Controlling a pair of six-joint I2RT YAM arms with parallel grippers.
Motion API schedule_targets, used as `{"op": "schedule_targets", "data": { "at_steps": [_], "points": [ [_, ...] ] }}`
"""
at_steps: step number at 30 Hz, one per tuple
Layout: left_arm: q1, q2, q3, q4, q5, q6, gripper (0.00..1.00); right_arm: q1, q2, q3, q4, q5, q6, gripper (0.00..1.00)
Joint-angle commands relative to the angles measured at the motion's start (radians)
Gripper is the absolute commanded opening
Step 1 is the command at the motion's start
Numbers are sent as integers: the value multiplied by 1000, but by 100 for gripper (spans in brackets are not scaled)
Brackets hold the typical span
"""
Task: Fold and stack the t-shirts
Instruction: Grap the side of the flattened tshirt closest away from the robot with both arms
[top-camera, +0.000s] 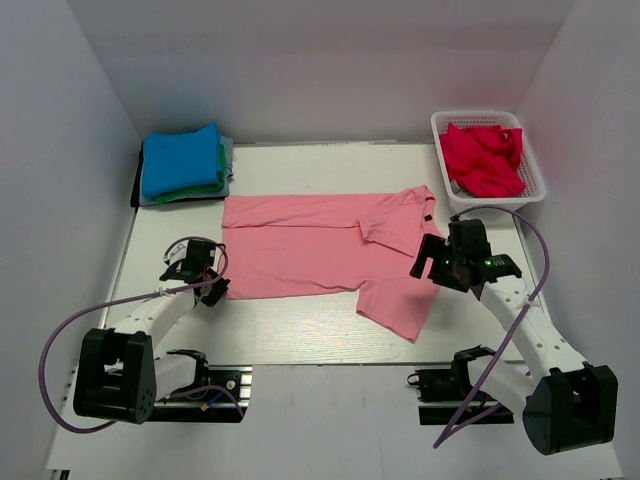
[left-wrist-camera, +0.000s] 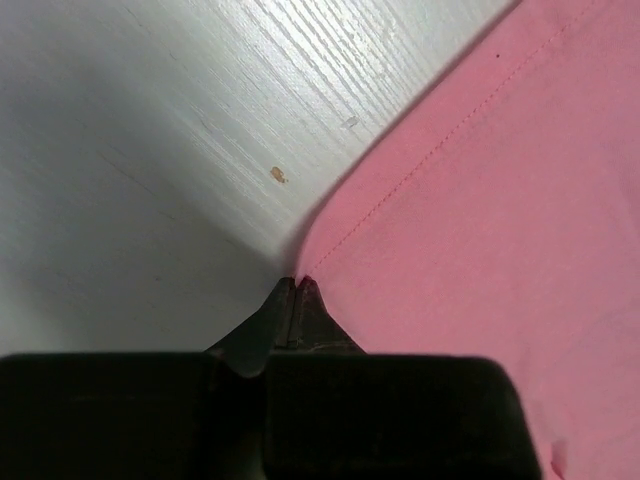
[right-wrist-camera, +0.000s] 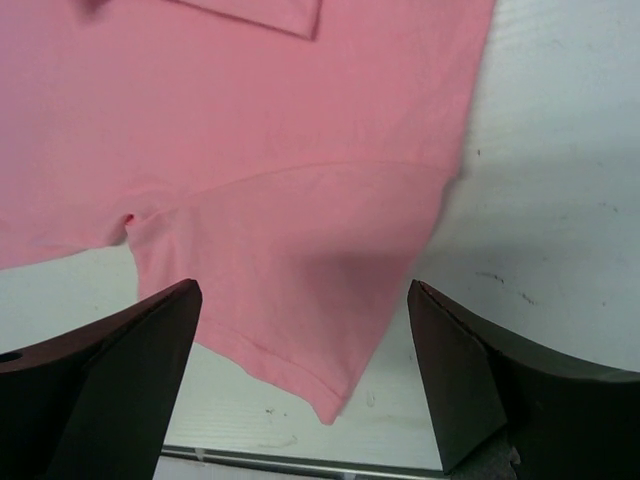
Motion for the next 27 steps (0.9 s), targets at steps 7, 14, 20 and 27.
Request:
{"op": "schedule_targets", "data": {
  "at_steps": [7,14,20,27],
  "points": [
    [1,-37,0,-65,1,9,0,41,-32,-55,-255,2,117,90],
    [1,-58,11,-93,-8,18,0,122,-13,-203,-186,-211,158,90],
    [1,-26,11,-93,-8,18,0,198,115,-230,-82,-246,180,77],
    [1,-26,22,-81,12,28,0,216,155,-188,-42,-127,220,42]
  ]
}}
